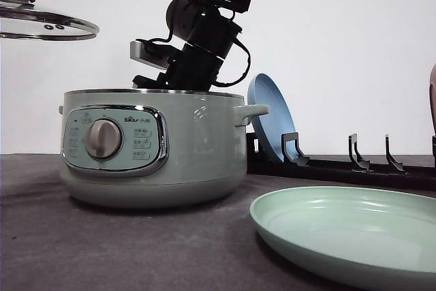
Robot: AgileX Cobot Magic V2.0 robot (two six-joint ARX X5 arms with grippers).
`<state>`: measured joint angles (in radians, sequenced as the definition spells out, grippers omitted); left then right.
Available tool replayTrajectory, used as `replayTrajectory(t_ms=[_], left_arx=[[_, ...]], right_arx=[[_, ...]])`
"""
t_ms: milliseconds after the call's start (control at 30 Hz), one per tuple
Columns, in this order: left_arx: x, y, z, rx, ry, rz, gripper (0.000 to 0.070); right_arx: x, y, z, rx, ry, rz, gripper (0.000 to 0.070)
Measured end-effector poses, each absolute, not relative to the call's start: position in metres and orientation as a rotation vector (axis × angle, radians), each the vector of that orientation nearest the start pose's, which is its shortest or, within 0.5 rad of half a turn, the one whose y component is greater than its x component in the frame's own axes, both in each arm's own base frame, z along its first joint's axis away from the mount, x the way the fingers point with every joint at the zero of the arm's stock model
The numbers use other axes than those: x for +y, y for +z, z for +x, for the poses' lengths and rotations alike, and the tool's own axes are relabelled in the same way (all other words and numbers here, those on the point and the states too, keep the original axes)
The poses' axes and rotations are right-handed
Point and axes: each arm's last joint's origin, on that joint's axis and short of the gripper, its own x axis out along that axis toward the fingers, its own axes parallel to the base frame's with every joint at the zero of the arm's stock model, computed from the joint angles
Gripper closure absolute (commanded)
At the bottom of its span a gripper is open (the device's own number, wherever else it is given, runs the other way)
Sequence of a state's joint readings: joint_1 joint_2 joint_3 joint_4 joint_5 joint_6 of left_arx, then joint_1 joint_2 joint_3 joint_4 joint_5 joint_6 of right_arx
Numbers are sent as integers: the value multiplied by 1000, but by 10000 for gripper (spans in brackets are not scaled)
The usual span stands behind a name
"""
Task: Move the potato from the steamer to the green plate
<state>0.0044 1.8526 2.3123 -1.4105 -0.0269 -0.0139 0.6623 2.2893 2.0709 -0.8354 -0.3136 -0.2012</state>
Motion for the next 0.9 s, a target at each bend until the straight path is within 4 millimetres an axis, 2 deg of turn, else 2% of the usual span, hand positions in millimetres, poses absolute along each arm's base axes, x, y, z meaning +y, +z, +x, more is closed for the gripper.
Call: replayTrajectory(t_ms=[100,233,367,600,667,767,900], left_arx=[[2,441,343,951,35,-2,700],[2,441,343,951,35,-2,700],[2,441,343,951,35,-2,700],[3,441,343,951,38,-3,700],[4,441,343,951,39,-4,700],[5,441,342,951,42,-5,700],[5,441,342,951,41,-5,700]], right_arx=[[309,244,384,983,994,-341,524],[303,281,382,968,987,-324,524],[286,322,368,995,973,-318,524],[233,400,324,939,929,-297,524],[218,416,312,905,894,-300,524],[193,430,292,893,839,-306,524],[159,434,260,911,786,-302,524]])
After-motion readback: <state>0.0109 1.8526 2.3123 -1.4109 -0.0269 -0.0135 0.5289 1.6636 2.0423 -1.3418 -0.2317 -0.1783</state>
